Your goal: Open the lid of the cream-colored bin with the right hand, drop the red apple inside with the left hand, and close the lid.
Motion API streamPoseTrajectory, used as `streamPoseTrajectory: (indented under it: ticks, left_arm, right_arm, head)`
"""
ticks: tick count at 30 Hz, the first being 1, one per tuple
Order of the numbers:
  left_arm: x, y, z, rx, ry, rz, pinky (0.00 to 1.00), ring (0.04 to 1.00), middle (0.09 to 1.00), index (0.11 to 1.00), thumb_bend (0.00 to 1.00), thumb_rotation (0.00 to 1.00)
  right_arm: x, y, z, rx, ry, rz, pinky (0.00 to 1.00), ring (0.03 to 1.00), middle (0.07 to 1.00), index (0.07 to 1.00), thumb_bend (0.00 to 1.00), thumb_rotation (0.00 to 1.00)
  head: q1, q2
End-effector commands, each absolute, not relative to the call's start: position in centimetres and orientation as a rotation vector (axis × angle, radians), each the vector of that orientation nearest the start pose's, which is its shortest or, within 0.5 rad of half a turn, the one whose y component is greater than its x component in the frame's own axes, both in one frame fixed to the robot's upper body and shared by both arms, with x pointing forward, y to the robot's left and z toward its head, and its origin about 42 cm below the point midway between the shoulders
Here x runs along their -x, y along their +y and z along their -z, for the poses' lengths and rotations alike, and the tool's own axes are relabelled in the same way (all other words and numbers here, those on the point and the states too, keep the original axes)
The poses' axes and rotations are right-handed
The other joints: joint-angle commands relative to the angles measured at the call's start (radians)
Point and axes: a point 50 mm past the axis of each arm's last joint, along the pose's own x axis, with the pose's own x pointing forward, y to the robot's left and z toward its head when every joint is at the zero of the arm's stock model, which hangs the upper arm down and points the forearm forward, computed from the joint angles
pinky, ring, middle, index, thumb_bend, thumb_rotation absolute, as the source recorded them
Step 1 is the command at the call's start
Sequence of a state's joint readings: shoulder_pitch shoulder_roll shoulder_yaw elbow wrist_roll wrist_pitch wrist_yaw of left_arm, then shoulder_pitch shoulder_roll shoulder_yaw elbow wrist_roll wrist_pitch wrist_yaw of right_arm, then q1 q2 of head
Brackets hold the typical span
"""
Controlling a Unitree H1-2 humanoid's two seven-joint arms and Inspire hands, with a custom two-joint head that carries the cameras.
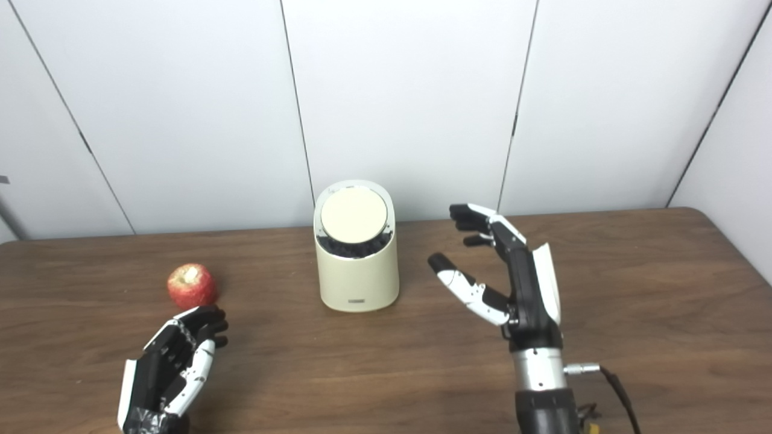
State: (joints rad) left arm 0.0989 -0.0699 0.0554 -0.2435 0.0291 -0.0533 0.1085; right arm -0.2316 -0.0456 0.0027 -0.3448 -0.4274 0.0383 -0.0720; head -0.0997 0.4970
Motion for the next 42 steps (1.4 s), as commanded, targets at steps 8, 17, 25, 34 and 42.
streamPoseTrajectory:
  ticks: [8,17,25,34,42]
  left_arm:
    - [-25.9,21.0,-15.1,0.031,-0.264,-0.197,0.65,0.695,0.697,0.666,0.2,0.2]
    - [-25.9,20.4,-15.0,0.036,-0.263,-0.196,0.66,0.696,0.696,0.664,0.2,0.2]
    - [-25.8,19.8,-14.7,0.024,-0.251,-0.19,0.66,0.699,0.696,0.663,0.22,0.23]
    - [-25.6,19.1,-14.7,0.034,-0.251,-0.184,0.65,0.694,0.696,0.666,0.22,0.21]
    - [-25.8,18.0,-14.7,0.047,-0.242,-0.186,0.66,0.694,0.694,0.663,0.22,0.22]
  right_arm:
    - [-35.8,-18.2,-33.9,0.582,-0.563,0.099,0.68,0.799,0.834,0.802,0.7,0.56]
    - [-39.9,-15.9,-35.2,0.711,-0.478,0.099,0.59,0.76,0.813,0.858,0.78,0.49]
    - [-43.0,-15.3,-33.3,0.858,-0.38,0.119,0.67,0.828,0.903,0.905,0.8,0.42]
    - [-44.9,-15.1,-31.3,0.95,-0.327,0.12,0.93,0.983,0.98,0.96,0.79,0.41]
    - [-46.0,-16.3,-28.7,1.004,-0.281,0.146,0.89,0.957,0.967,0.953,0.82,0.36]
  head:
    - [0.002,-0.004]
    - [0.014,-0.006]
    - [0.026,-0.009]
    - [0.035,-0.009]
    - [0.052,-0.013]
